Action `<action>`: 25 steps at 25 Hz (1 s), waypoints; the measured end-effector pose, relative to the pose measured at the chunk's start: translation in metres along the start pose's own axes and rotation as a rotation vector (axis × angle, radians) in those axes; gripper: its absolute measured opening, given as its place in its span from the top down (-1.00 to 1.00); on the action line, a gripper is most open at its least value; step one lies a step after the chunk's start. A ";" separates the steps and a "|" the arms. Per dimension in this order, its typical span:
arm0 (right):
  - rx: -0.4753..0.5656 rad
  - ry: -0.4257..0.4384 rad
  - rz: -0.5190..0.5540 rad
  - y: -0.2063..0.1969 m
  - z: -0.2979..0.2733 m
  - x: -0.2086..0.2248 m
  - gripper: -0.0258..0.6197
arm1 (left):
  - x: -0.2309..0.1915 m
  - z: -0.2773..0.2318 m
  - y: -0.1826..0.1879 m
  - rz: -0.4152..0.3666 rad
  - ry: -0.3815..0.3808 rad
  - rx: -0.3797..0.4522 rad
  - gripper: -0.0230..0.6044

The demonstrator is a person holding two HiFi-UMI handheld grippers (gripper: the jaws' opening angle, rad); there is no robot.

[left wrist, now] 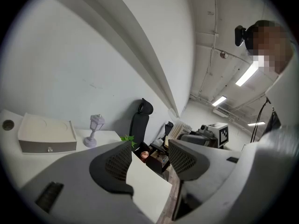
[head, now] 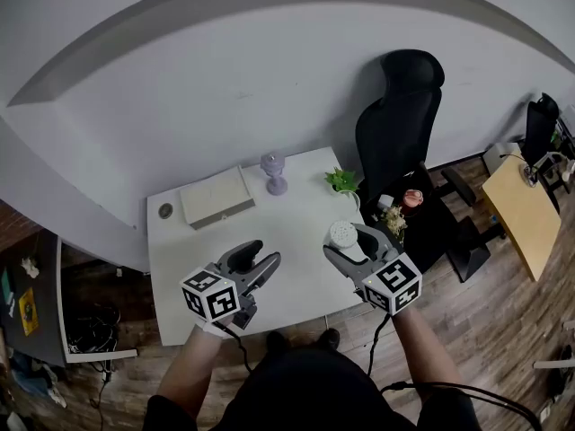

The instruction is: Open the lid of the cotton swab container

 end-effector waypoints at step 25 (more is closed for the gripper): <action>0.009 -0.017 -0.014 0.009 0.003 0.005 0.14 | -0.011 0.029 0.017 -0.070 0.111 0.048 0.15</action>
Point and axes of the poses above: the fingertips, and each gripper's own axes: z backward along the fingers, x to its right, y out of its top, the point moved 3 cm from there along z, backward along the fingers, and after that the axes turned 4 degrees about -x, right-handed, at the moved point
